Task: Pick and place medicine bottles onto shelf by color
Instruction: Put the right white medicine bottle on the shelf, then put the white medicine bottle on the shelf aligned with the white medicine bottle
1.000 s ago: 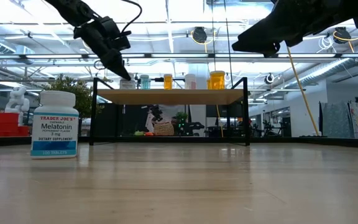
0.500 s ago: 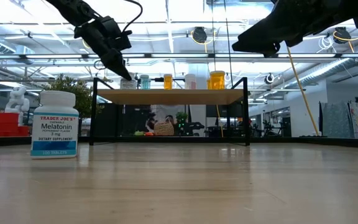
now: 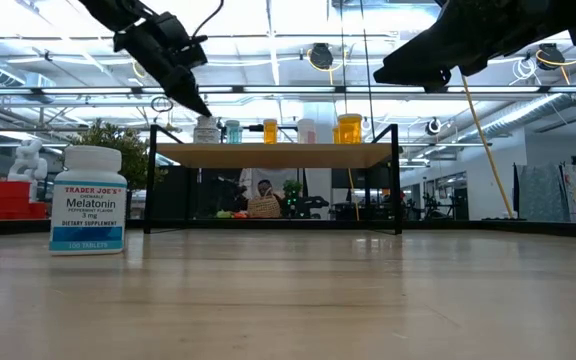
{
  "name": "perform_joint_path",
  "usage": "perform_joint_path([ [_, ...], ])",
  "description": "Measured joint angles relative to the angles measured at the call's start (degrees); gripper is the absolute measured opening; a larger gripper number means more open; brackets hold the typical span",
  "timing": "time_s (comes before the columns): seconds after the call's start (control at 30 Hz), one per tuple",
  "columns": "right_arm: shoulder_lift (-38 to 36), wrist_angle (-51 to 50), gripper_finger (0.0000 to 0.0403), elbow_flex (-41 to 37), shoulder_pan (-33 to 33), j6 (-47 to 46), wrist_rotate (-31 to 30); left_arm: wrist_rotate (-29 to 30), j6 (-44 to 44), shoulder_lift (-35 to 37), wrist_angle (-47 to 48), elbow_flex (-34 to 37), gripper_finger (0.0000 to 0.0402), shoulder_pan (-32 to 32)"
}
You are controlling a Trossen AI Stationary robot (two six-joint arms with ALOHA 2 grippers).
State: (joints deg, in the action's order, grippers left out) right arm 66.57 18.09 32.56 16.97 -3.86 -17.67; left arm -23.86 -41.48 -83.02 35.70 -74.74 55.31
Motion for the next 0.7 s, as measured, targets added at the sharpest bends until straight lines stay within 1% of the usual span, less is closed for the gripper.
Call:
perform_joint_path([
  [0.2, 0.0, 0.0, 0.0169, 0.0, 0.0, 0.0, 0.0, 0.5, 3.1, 4.2, 0.0, 0.0, 0.023, -0.7],
  [0.23, 0.0, 0.0, 0.0169, 0.0, 0.0, 0.0, 0.0, 0.9, 3.5, 5.0, 0.0, 0.0, 0.023, -1.1],
  [0.3, 0.0, 0.0, 0.0169, 0.0, 0.0, 0.0, 0.0, 3.8, 4.2, 7.1, 0.0, 0.0, 0.023, -2.8],
  [0.4, 0.0, 0.0, 0.0169, 0.0, 0.0, 0.0, 0.0, 10.9, 4.6, 9.9, 0.7, 0.0, 0.023, -7.0],
  [0.43, 0.0, 0.0, 0.0169, 0.0, 0.0, -0.1, -0.1, 12.2, 4.8, 10.8, 1.6, 0.0, 0.023, -8.5],
  [0.57, 0.0, 0.1, 0.0169, 0.0, 0.0, -0.4, -0.1, 13.3, 6.9, 14.5, 4.0, -0.1, 0.023, -15.0],
  [0.7, 0.0, 0.2, 0.0169, 0.0, 0.0, -0.9, -0.1, 13.5, 11.7, 17.3, 7.8, -0.1, 0.023, -22.3],
])
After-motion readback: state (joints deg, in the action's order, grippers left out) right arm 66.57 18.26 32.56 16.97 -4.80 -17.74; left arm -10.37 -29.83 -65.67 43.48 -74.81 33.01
